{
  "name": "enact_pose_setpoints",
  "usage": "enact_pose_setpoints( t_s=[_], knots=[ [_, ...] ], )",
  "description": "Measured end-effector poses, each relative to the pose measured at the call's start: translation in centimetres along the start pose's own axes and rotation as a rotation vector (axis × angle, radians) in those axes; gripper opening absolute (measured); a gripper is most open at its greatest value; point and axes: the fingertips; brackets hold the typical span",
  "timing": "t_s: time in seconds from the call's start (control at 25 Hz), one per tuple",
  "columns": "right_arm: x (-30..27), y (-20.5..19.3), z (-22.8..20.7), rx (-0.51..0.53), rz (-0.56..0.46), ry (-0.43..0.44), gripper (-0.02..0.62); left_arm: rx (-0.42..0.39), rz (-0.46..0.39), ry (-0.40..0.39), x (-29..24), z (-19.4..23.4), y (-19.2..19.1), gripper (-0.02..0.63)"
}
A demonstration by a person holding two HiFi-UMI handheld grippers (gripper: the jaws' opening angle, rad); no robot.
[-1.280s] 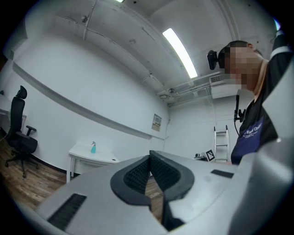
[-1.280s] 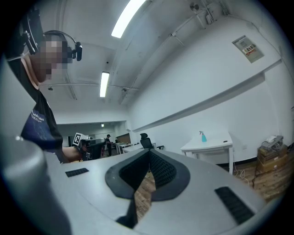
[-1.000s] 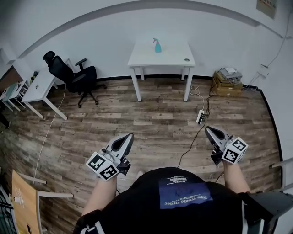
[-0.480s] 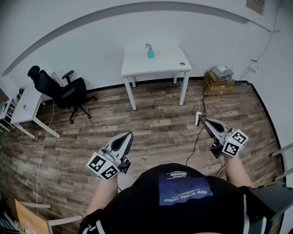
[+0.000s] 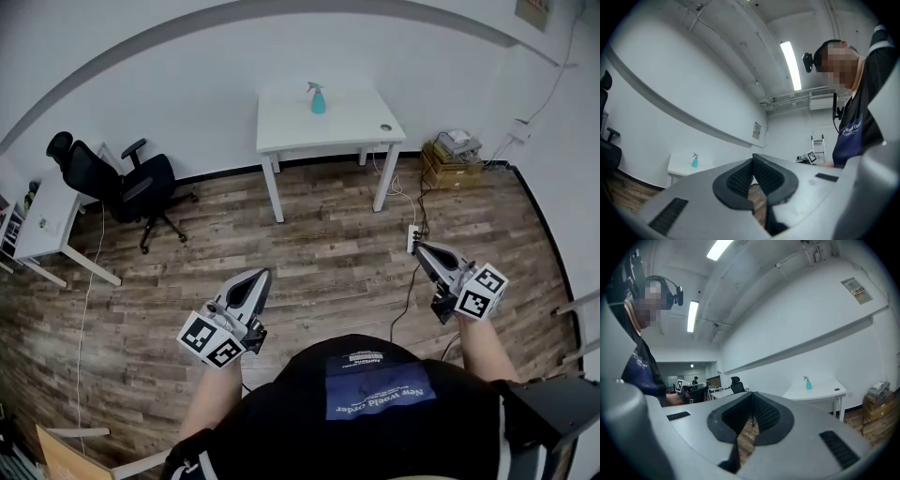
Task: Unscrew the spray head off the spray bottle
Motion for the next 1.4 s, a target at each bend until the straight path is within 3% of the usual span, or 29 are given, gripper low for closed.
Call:
enact_pose_setpoints(
  t_s=[0.4, 0.72, 0.92, 1.12, 1.4],
  knots=[
    [-5.2, 0.7, -6.0, -0.019, -0.01, 0.096, -0.005, -0.029, 0.006, 0.105, -3.4, 3.1, -0.1, -0.006],
    [-6.7, 3.7, -16.1, 0.004, -0.041, 0.191, -0.005, -0.073, -0.031, 0.17, -13.1, 3.0, 0.4, -0.006],
    [-6.0, 4.2, -22.3, 0.012, -0.031, 0.207, -0.005, -0.019, -0.051, 0.189, -19.2, 3.3, -0.8, -0.006],
    [-5.5, 3.7, -27.7, -0.023, -0.033, 0.192, -0.005, -0.006, -0.011, 0.185, -24.4, 3.8, -2.1, -0.006],
    [-6.4, 2.1, -31.4, -0.055, -0.012, 0.158, -0.005, 0.009, 0.021, 0.167, -28.0, 6.7, -3.4, -0.006]
  ],
)
Point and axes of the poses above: the fingertips, and each gripper's own axes: x backward along the fingers, z to its left, y out of its top, and after that the axes turned 4 degrees about x, right-handed
